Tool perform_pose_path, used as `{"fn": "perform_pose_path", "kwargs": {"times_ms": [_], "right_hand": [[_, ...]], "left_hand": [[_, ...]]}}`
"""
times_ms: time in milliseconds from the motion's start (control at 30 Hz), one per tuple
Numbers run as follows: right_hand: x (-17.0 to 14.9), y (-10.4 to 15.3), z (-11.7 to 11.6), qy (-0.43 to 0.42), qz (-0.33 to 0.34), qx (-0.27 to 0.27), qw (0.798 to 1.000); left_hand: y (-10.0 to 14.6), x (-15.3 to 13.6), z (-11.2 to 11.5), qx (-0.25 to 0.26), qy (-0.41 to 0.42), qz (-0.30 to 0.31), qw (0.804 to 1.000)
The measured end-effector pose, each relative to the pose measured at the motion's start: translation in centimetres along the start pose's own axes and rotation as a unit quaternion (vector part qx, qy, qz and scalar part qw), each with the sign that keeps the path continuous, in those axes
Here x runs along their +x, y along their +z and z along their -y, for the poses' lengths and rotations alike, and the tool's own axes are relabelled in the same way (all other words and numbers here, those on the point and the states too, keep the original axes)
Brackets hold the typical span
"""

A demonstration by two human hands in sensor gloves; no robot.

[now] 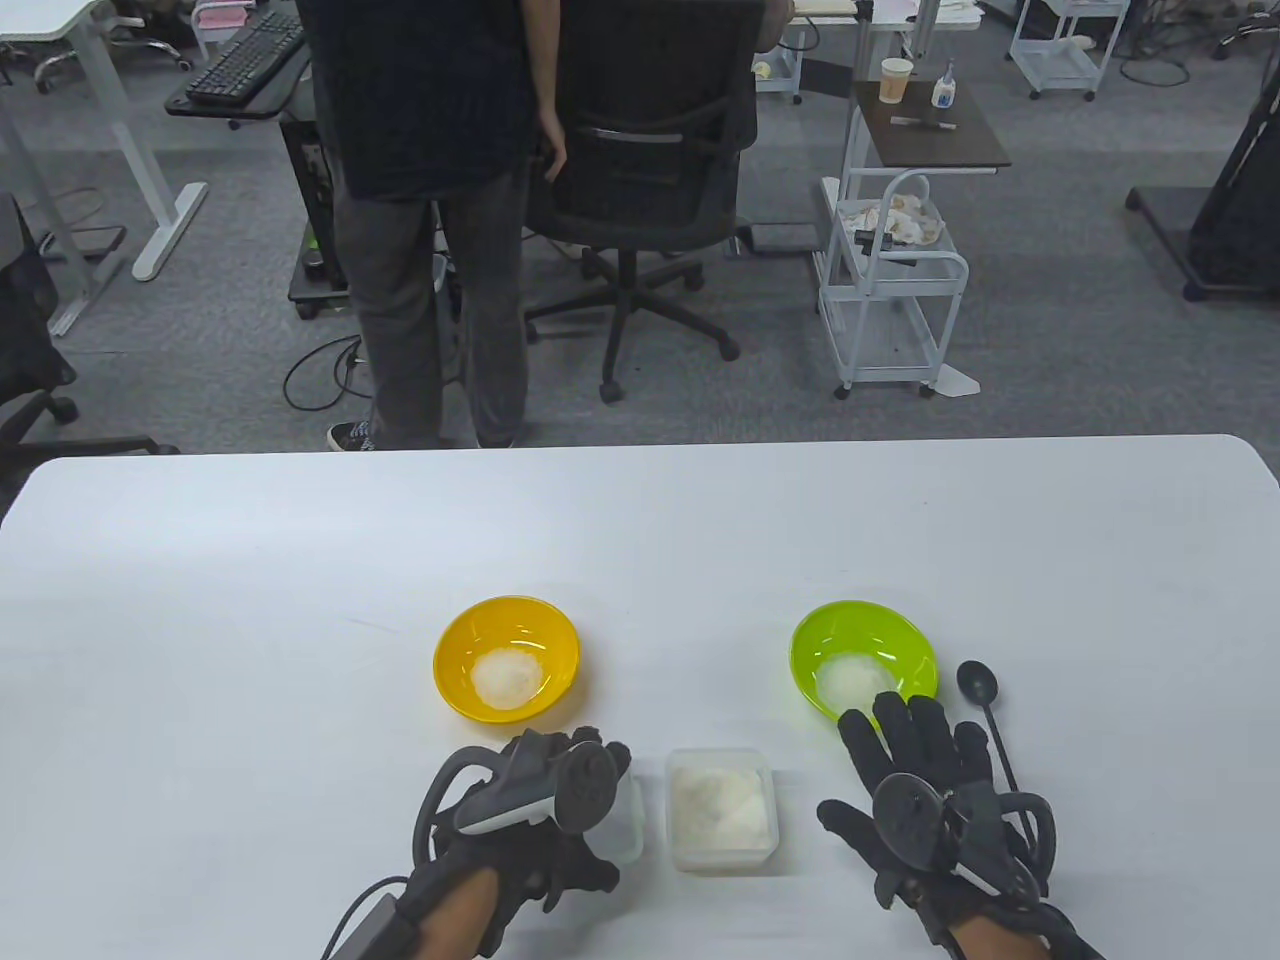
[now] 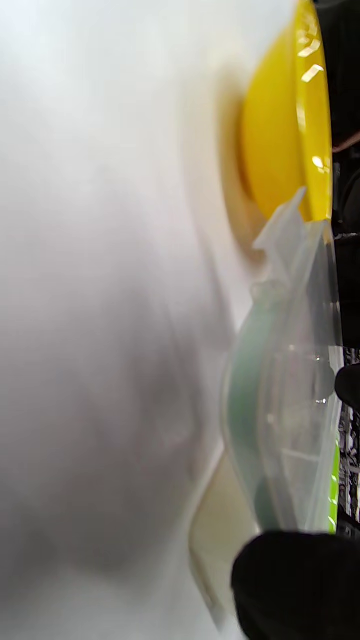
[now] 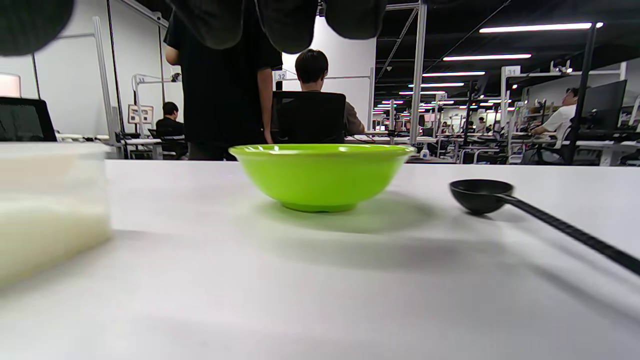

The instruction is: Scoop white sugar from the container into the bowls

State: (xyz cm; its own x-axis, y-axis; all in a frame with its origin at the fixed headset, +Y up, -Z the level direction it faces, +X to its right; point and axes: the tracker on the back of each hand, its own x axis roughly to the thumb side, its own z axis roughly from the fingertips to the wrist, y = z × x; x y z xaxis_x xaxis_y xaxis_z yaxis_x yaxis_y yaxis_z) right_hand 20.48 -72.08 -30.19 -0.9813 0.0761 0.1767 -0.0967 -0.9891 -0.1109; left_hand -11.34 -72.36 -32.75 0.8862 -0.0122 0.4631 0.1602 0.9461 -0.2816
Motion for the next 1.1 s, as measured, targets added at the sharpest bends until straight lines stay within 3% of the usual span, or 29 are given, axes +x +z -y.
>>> {"fn": "perform_pose_path", "kwargs": {"times_ms": [200, 367, 700, 900, 1100], "right_hand": [[2.3, -0.7, 1.1, -0.064, -0.001, 0.004, 0.998], [4.7, -1.7, 1.3, -0.177, -0.001, 0.014, 0.984], [4.9, -2.5, -1.4, -0.365, -0.069, 0.107, 0.922], [4.1, -2.5, -1.8, -0.389, -0.098, 0.097, 0.911], [2.4, -2.5, -2.0, -0.415, -0.131, 0.082, 0.896]], "left_hand": [[-0.2, 2.6, -3.2, 0.026, -0.008, 0.016, 1.000], [-0.8, 4.4, -4.3, 0.044, 0.018, 0.025, 0.999], [-1.0, 6.3, -2.7, 0.073, 0.050, 0.053, 0.995], [-1.2, 5.6, -1.5, 0.055, 0.110, 0.070, 0.990], [-1.0, 2.6, -1.0, 0.108, 0.191, 0.010, 0.976]]}}
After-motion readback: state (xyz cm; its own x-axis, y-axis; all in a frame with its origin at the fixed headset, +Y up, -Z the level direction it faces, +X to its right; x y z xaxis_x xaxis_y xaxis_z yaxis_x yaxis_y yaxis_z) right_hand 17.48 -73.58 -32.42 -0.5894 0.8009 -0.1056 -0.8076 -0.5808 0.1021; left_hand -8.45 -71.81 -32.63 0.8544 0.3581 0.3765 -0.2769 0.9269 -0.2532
